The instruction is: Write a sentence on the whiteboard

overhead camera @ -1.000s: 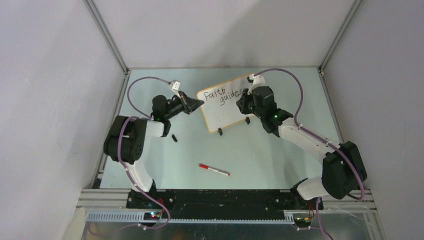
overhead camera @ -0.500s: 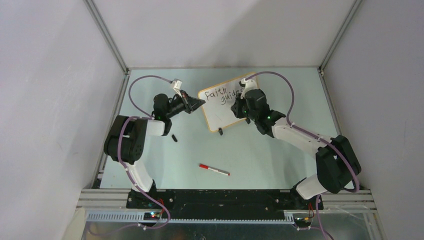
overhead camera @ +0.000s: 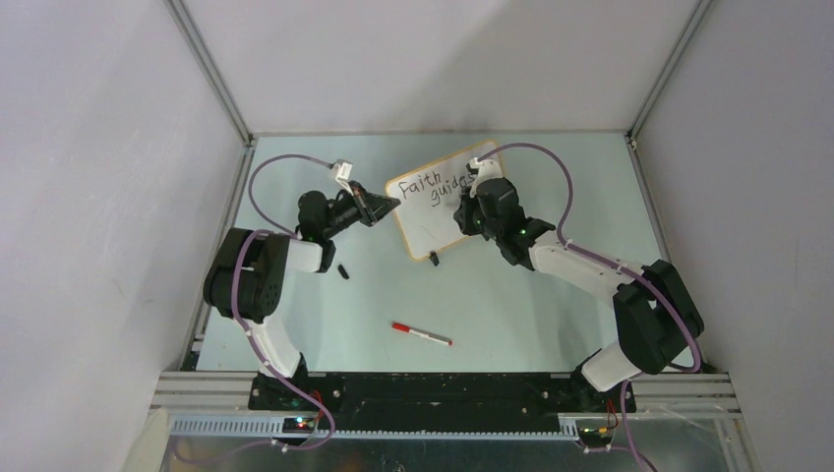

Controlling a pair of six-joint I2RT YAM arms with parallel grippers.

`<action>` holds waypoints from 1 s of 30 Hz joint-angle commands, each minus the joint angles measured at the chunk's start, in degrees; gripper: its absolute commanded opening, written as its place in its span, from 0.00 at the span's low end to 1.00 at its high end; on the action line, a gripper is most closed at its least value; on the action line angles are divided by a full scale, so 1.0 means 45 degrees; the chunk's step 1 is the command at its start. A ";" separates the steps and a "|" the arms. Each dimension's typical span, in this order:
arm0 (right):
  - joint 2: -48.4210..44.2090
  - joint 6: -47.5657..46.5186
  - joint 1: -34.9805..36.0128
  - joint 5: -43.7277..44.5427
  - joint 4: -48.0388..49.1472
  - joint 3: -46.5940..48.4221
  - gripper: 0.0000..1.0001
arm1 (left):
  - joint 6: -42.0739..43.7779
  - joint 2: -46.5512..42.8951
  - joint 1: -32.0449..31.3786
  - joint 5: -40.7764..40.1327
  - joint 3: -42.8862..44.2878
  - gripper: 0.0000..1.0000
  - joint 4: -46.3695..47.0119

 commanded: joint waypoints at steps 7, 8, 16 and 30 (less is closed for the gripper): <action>0.0047 -0.0085 0.0047 0.0112 0.0558 -0.0003 0.00 | 0.0481 -0.0053 0.0484 -0.0280 -0.0385 0.00 0.0672; 0.0065 -0.0097 0.0043 0.0102 0.0581 0.0007 0.00 | 0.0500 -0.0017 0.0476 -0.0264 -0.0360 0.00 0.0567; 0.0389 -0.0055 -0.0196 -0.0413 0.0600 0.0158 0.00 | 0.0509 0.0079 0.0468 -0.0232 -0.0238 0.00 0.0437; 0.0880 -0.0057 -0.0281 -0.0435 0.0466 0.0660 0.00 | 0.0517 0.0060 0.0448 -0.0271 -0.0257 0.00 0.0453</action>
